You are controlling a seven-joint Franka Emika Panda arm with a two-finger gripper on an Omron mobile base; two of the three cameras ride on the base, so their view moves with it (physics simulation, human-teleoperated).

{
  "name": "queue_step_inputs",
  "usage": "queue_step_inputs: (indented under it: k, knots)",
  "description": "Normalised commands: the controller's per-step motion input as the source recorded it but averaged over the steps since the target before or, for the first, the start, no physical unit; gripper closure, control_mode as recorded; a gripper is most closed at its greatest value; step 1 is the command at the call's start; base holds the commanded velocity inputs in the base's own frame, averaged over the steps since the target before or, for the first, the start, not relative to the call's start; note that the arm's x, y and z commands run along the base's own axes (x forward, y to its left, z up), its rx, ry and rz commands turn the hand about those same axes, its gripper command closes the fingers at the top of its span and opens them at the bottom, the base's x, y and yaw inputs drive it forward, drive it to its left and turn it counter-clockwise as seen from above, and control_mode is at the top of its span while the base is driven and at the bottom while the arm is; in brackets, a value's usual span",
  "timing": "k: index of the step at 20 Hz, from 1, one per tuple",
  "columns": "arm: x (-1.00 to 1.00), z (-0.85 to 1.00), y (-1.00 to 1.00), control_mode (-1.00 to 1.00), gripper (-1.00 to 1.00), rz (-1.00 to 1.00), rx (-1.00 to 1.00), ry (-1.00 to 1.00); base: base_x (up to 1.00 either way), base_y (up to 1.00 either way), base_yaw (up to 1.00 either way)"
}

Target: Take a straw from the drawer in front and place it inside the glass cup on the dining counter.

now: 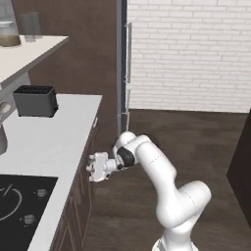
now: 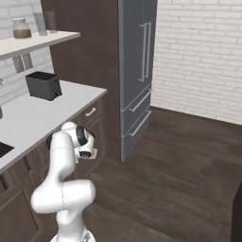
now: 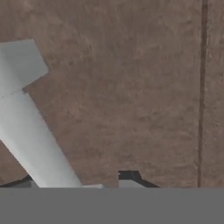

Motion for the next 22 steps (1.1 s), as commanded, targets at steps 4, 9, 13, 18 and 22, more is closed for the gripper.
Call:
queue_step_inputs:
  k: [4,9,13,18,22]
  knots:
    - [-0.14,-0.04,-0.09,-1.0,1.0,-0.41,-0.73,0.11,0.0,0.0,0.0]
    - [-0.25,-0.16,-0.74,-1.0,1.0,-0.3,-0.54,0.02,0.0,0.0,0.0]
    - [-0.35,-0.47,-1.0,-1.0,1.0,-0.24,-0.37,0.0,0.0,0.0,0.0]
    - [-0.48,-0.71,-1.0,-1.0,1.0,-0.2,-0.29,0.0,0.0,0.0,0.0]
    - [-0.58,-0.73,-1.0,-1.0,1.0,-0.19,-0.26,-0.01,0.0,0.0,0.0]
